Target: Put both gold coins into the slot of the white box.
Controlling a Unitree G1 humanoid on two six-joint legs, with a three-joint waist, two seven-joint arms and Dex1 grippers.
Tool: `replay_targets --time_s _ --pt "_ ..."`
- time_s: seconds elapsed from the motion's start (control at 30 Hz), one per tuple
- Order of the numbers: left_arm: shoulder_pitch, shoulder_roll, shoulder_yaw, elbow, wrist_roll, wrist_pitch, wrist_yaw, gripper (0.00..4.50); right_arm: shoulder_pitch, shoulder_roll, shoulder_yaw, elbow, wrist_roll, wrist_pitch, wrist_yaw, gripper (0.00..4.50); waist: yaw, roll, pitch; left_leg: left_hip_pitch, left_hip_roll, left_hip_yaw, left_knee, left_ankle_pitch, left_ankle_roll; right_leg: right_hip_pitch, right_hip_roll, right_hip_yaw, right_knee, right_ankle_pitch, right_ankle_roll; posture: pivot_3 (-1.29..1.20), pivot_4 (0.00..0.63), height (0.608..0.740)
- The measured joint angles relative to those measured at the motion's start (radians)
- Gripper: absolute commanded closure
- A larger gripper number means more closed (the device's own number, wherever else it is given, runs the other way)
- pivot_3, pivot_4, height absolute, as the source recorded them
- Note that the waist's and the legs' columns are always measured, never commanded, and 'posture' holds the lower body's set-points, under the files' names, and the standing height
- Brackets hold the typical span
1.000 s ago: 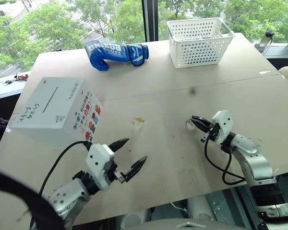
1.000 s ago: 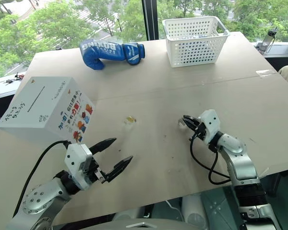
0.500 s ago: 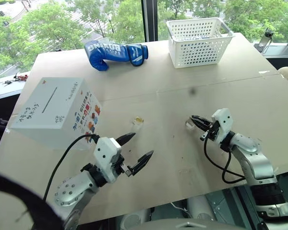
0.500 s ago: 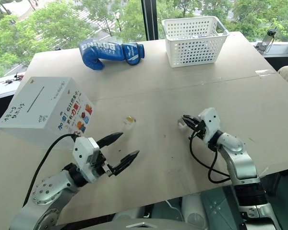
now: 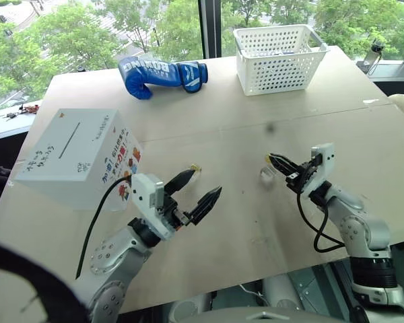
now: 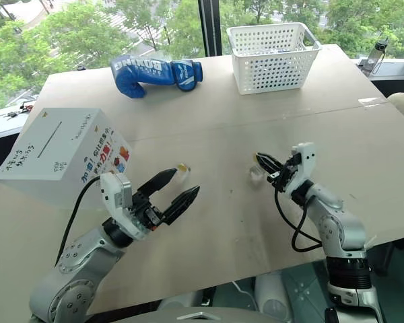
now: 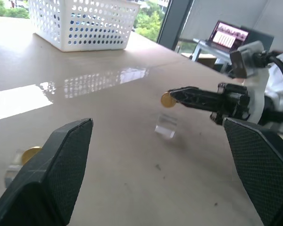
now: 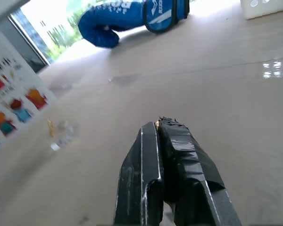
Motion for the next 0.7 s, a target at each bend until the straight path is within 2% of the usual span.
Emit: replay_targets --time_s 0.17,0.27,0.4,0.7 --pt "-0.083 -0.139 -0.017 0.078 -0.261 0.078 0.074 0.00 -0.040 0.066 -0.049 -0.075 0.275 0.194 -0.110 4.42 0.001 0.000 0.000 0.000 0.000 -0.002 0.000 0.000 0.000 0.000 0.000 -0.002 0.000 0.000 0.000 0.00 0.150 0.721" --pt "-0.146 -0.178 -0.012 0.129 -0.409 0.110 0.115 0.00 -0.051 0.102 -0.069 -0.088 0.430 0.258 -0.191 4.42 0.000 0.000 0.000 -0.001 0.000 -0.002 0.000 0.000 0.000 0.000 0.000 -0.002 0.000 0.000 0.000 0.00 0.150 0.721" --pt "-0.216 -0.230 0.004 0.177 -0.592 0.124 0.167 0.00 -0.052 0.096 -0.069 -0.114 0.562 0.299 -0.231 4.42 0.000 0.000 0.000 -0.001 -0.001 -0.002 0.000 0.000 0.000 0.000 0.000 -0.002 0.000 0.000 0.000 0.00 0.150 0.721" --pt "-0.229 -0.259 -0.021 0.204 -0.720 0.138 0.184 0.00 -0.051 0.090 -0.047 -0.128 0.761 0.303 -0.301 4.42 -0.001 0.000 0.000 -0.001 -0.001 -0.002 0.000 0.000 0.000 0.000 0.000 -0.002 0.000 0.000 0.000 0.00 0.150 0.721"
